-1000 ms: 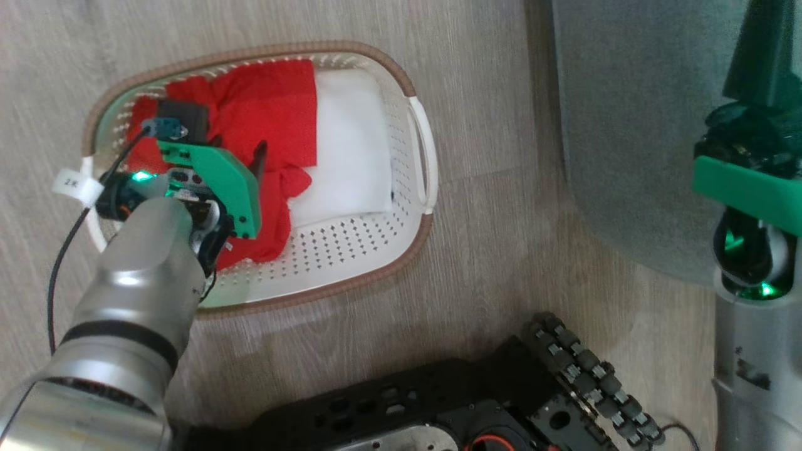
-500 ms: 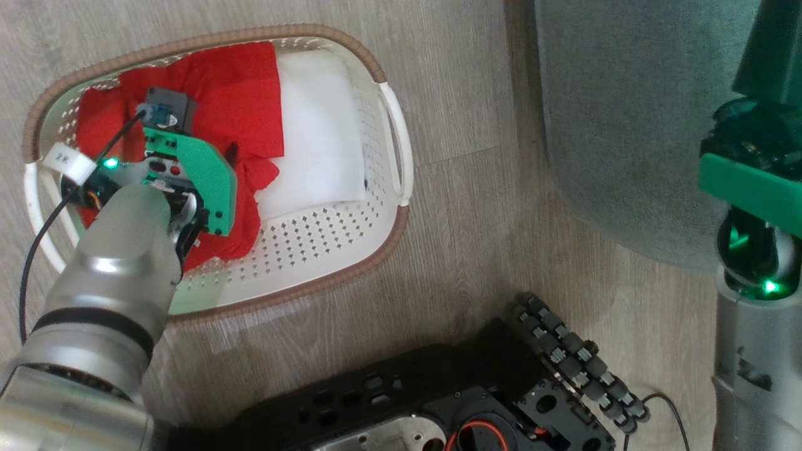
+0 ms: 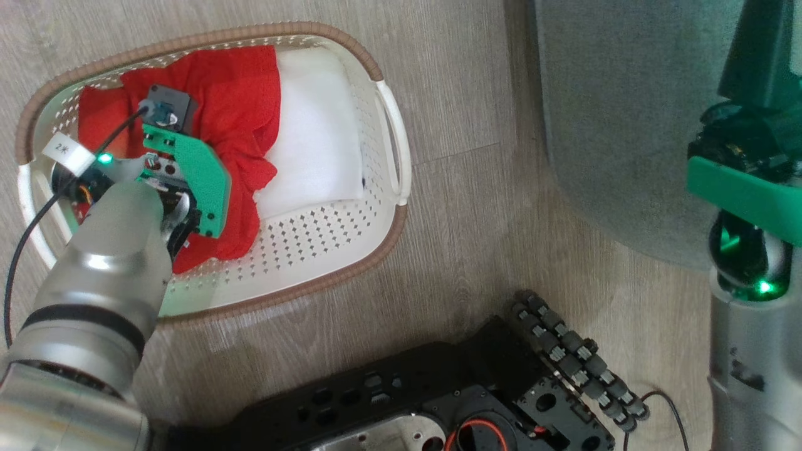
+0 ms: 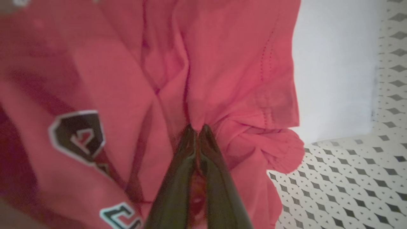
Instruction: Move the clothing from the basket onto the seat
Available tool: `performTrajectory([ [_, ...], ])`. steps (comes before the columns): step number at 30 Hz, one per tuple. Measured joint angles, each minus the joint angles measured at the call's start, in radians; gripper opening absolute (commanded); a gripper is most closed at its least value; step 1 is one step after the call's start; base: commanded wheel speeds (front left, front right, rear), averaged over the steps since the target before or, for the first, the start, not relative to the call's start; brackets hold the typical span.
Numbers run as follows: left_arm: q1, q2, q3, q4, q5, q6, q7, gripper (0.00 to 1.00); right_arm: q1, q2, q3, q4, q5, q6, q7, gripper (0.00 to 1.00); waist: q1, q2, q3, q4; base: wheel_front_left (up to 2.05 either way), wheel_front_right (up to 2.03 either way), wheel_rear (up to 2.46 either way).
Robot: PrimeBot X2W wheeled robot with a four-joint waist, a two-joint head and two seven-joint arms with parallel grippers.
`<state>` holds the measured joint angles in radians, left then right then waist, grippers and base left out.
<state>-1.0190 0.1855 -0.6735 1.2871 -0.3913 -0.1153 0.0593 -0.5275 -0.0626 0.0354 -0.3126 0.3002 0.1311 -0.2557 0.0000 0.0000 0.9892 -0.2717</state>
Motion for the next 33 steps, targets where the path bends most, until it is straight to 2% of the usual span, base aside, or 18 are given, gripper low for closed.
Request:
performTrajectory([
  [14, 0.005, -0.017, -0.038, 0.009, -0.019, -0.009, -0.058, 0.00, 0.000, 0.000, 0.000, 0.030, 0.000, 0.000, 0.000, 1.00, 0.0000, 0.0000, -0.055, 0.008, 0.00, 0.00, 0.00],
  [24, 0.134, -0.062, -0.104, -0.049, -0.093, -0.009, -0.146, 0.00, 0.013, 0.000, -0.004, 0.092, -0.006, 0.000, 0.000, 1.00, 0.0000, 0.0000, -0.223, 0.033, 0.00, 0.00, 0.00],
  [33, 0.230, -0.078, -0.196, -0.148, -0.190, -0.009, -0.228, 0.00, 0.110, -0.008, -0.013, 0.144, -0.016, 0.000, 0.000, 1.00, -0.0001, 0.0001, -0.413, 0.077, 0.00, 0.00, 0.00],
])
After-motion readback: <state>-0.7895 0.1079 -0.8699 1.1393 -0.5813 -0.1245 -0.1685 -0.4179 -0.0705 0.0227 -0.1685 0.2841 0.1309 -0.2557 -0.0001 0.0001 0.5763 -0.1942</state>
